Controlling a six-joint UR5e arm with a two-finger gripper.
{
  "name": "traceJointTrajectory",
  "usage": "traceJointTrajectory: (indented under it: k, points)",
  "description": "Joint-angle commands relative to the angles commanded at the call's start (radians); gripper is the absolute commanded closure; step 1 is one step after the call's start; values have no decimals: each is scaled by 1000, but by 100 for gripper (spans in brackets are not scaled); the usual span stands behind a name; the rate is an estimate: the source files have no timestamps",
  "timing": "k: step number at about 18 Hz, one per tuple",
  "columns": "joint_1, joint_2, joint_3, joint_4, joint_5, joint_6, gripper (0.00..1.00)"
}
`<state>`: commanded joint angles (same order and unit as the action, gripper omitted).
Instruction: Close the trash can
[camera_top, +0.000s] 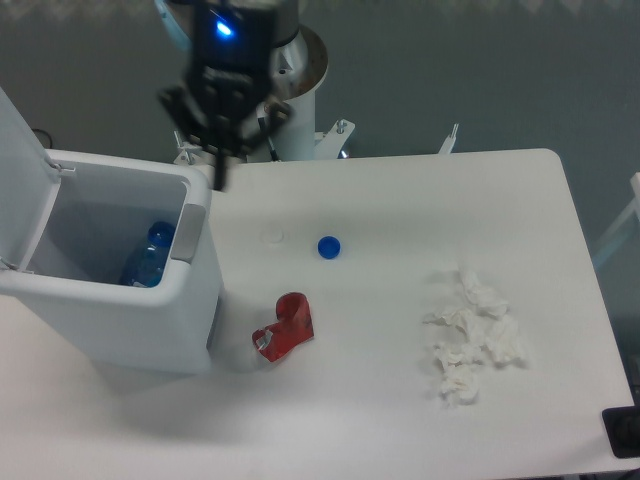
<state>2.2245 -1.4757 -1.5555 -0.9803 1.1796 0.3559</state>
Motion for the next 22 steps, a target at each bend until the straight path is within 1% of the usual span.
traceJointTrajectory:
  k: [2, 4, 5, 7, 12, 14, 18, 22]
  points:
    - [-58, -5, 17, 15, -5, 3, 100]
    - [-103, -6, 31, 46, -24, 6, 100]
    - [-123, -8, 38, 52, -32, 8, 100]
    - [-163, -8, 51, 52, -37, 17, 100]
    - [-258, -14, 55, 52, -37, 54, 100]
    - [-288, -14, 63, 40, -34, 57, 100]
    - [-316, -14, 66, 17, -29, 58, 100]
    - [-322, -17, 64, -50, -23, 92, 100]
